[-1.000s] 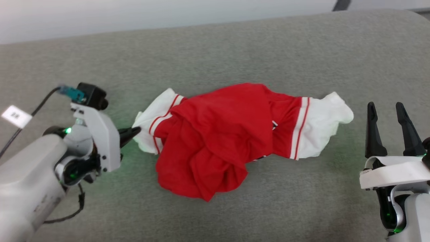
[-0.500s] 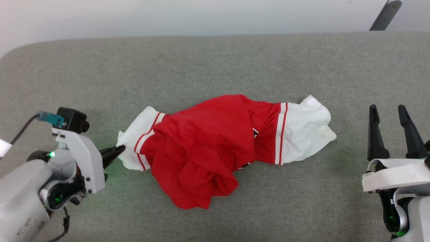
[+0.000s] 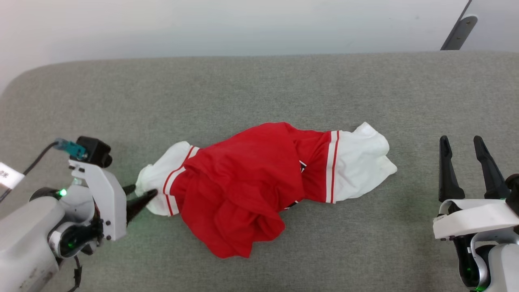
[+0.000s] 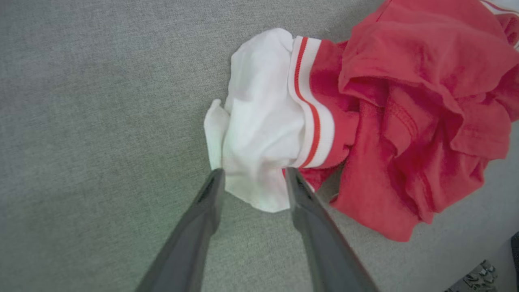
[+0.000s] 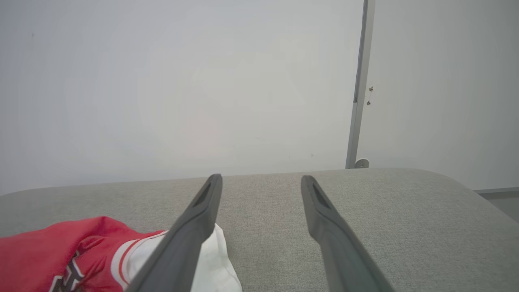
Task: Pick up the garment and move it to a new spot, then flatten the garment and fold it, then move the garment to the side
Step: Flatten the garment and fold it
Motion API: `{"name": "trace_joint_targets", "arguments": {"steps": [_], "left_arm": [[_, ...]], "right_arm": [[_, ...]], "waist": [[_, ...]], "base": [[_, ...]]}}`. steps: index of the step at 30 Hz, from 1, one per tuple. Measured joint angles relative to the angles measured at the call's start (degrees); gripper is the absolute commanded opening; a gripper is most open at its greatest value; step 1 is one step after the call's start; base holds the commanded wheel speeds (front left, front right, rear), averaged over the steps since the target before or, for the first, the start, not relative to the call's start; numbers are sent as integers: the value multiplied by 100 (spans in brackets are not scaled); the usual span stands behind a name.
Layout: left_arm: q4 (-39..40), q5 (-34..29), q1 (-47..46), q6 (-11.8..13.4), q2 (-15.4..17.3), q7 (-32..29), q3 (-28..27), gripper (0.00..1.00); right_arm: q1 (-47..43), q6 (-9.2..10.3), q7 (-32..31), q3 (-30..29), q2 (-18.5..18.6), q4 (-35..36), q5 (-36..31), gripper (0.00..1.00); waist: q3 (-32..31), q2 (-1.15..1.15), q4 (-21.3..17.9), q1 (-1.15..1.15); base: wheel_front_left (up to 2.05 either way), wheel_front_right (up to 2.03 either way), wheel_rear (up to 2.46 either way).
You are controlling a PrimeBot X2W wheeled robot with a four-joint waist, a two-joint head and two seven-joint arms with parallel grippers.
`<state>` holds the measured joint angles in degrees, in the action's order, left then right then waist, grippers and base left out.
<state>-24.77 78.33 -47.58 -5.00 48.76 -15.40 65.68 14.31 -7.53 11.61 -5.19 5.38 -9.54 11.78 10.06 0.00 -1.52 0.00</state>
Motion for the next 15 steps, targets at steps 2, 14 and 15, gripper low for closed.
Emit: {"name": "trace_joint_targets", "arguments": {"steps": [2, 14, 15], "left_arm": [[74, -5, -31, 76, 35, -118, 9, 100], [1077, 127, -634, 714, -85, -1285, 94, 100], [1080, 125, -648, 761, -113, -1351, 121, 100]], "right_arm": [[-15, 0, -2, 13, -2, -1, 10, 100], [-94, 0, 26, 63, -32, -33, 33, 100], [-93, 0, 42, 78, -36, -37, 43, 100]], "waist": [[-18, 0, -31, 0], [-89, 0, -260, 0], [-84, 0, -283, 0]], "base": [[0, 0, 0], [0, 0, 0], [0, 0, 0]]}}
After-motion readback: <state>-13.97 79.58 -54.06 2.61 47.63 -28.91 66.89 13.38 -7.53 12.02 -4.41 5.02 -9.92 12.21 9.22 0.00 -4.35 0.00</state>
